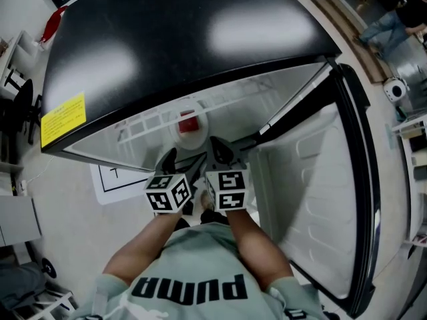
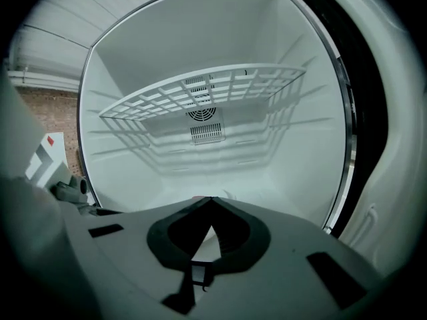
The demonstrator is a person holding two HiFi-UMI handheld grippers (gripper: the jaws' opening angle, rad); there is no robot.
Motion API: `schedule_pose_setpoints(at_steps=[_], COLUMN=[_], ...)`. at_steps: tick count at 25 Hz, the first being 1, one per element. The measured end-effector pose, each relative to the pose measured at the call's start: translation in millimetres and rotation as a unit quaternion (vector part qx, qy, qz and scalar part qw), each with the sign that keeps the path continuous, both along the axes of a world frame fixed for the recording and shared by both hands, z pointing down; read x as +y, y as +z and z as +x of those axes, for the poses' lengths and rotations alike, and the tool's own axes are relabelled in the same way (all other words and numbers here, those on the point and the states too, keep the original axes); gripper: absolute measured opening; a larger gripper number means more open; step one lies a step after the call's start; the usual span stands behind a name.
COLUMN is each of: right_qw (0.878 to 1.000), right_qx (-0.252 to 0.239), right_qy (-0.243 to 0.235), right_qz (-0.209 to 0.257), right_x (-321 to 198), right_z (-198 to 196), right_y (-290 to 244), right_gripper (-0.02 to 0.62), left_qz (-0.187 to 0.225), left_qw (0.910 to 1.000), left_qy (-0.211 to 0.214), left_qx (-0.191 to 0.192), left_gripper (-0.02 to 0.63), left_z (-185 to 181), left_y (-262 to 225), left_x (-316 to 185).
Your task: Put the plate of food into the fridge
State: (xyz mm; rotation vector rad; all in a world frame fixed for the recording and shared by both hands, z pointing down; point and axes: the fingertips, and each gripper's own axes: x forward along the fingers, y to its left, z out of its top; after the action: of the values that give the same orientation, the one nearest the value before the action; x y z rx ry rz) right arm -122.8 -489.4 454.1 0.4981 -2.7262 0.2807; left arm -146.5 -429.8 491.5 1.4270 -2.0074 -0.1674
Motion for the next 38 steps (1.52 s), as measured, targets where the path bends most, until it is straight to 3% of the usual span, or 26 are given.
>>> schedule_pose_setpoints(at_steps=[7,9,12,15,38], right_qw=[1.0,1.0,0.999,0.999,0.994], right_qx=[-0.012,-0.017,-0.024,-0.028,-0.059], right_qy=[0.011,0.017,0.026,0.032,0.076], right_qz=[0.012,0.015,0.011,0.014,0.052], right_x=[16,24,39,58,218], right_z=[13,18,24,30,90], right_y=[-12,-16,-24,-33,-83], right_gripper=[0.005,0.005,0.005,0.005,0.005], left_qz=[0.036,0.042,0.047,0.047,0.094], left_qw=[0.9952,0.9914,0.9854,0.9816,0.9705], left_qy=[0.044,0.056,0.064,0.068,0.124], left_qx=[-0.08,-0.11,-0.151,-0.172,-0.184], left_gripper=[0.44,0.323,0.21,0.015,0.005], left_z=[14,19,21,22,67], left_y=[-43,-57,-73,-84,-125], left_x=[24,34,52,73,220])
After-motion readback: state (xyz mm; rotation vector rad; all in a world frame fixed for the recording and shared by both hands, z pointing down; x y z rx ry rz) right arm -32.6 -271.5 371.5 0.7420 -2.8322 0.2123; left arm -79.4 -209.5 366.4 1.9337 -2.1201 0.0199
